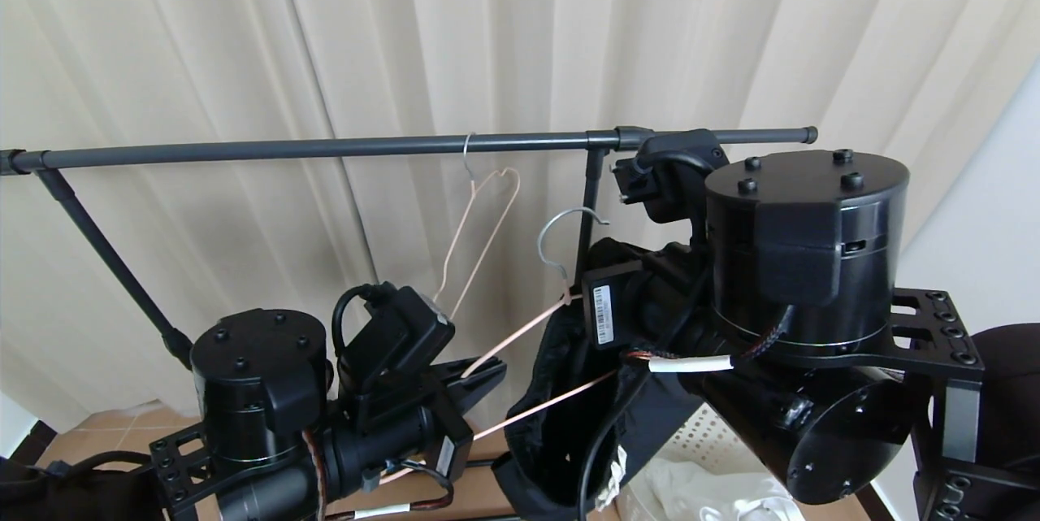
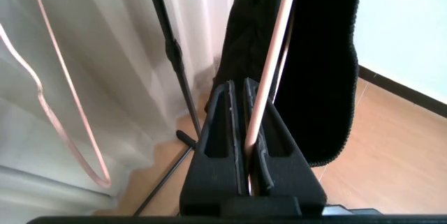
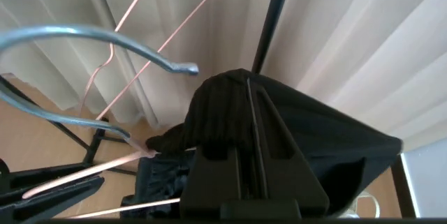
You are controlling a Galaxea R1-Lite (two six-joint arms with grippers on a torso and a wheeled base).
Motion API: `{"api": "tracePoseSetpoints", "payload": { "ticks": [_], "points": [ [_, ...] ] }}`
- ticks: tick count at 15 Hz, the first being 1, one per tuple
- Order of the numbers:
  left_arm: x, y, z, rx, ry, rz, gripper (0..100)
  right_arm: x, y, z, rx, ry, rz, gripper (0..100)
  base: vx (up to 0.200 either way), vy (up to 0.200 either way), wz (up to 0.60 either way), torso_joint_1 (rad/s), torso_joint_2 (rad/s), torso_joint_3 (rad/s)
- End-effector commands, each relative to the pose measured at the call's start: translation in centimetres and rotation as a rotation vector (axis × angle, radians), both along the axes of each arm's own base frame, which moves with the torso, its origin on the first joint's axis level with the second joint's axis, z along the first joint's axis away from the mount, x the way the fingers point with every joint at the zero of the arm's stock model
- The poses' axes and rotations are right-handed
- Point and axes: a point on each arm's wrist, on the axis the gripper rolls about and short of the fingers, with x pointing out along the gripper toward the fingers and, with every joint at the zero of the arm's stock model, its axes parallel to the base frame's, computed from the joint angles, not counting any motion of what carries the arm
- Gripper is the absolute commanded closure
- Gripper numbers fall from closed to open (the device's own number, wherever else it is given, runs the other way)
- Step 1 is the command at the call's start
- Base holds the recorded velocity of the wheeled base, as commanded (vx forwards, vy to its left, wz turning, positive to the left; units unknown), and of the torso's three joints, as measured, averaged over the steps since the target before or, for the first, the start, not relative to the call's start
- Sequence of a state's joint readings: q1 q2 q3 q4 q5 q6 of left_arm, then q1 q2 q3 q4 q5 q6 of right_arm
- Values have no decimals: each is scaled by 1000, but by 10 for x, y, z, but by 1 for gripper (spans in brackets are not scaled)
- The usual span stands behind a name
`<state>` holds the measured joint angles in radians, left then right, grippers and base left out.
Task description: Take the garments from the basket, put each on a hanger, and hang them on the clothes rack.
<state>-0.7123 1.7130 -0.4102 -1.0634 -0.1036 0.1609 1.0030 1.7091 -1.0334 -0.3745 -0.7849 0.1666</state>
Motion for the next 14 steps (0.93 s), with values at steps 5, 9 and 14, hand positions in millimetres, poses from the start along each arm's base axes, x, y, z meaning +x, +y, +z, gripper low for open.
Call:
{"api": "tracePoseSetpoints", "payload": {
  "ticks": [5, 9, 14],
  "points": [
    [-3, 3, -1, -18, -8, 5, 100, 2, -6, 3, 9, -11, -42, 0, 0, 0, 0, 0, 0, 0],
    [-7, 6, -2, -46, -34, 6, 100, 8, -11, 6, 20, -21, -69, 0, 0, 0, 0, 0, 0, 0],
    [-4, 6, -1, -63, -44, 38, 100, 8, -11, 5, 16, -19, -67, 0, 0, 0, 0, 0, 0, 0]
  ]
}}
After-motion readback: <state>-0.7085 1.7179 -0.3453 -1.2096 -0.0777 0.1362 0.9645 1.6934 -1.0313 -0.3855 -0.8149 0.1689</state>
